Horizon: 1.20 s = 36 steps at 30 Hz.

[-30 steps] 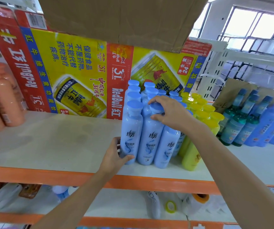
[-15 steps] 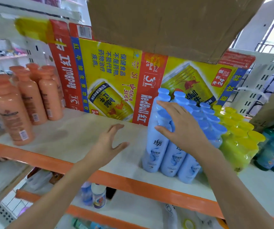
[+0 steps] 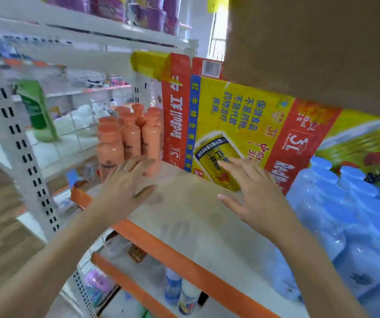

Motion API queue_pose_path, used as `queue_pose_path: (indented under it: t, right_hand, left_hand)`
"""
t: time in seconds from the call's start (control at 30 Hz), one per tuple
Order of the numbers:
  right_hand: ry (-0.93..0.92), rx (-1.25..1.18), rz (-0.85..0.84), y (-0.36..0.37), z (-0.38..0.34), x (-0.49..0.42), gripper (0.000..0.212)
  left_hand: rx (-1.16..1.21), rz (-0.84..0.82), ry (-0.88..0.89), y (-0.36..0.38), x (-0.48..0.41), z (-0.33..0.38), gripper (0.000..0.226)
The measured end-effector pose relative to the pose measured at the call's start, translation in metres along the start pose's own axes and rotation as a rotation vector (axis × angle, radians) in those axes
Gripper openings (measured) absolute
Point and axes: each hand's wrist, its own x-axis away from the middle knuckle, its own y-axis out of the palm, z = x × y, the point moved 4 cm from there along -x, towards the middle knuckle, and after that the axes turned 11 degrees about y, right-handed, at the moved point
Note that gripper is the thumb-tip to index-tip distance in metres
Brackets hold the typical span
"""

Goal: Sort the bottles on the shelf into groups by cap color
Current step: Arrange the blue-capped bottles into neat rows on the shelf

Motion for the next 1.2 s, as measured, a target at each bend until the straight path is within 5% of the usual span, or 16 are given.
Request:
queue_pose_path:
  t: [0.43, 0.7, 0.97, 1.2]
  right_hand:
    - [-0.097, -0.046, -0.071, 0.056, -0.097, -0.121, 0.062]
    - [-0.162, -0.097, -0.178, 0.105, -0.14, -0.207, 0.062]
    - [-0.244, -0.059, -0.212, 0.137, -0.162, -0.258, 0.057]
    - [-0.217, -0.275, -0.155, 0.146, -0.165, -0.27, 0.043]
  left_hand:
    - [-0.079, 0.076, 0.103, -0.054, -0.04, -0.121, 0.053]
    - [0.086, 0.019, 0.178, -0.04, -0.046, -0.163, 0.05]
    - [0.346, 0.128, 0.244, -0.029, -0.048, -0.171, 0.04]
    - [0.506, 0.18, 0.217, -0.023, -0.051, -0.174, 0.036]
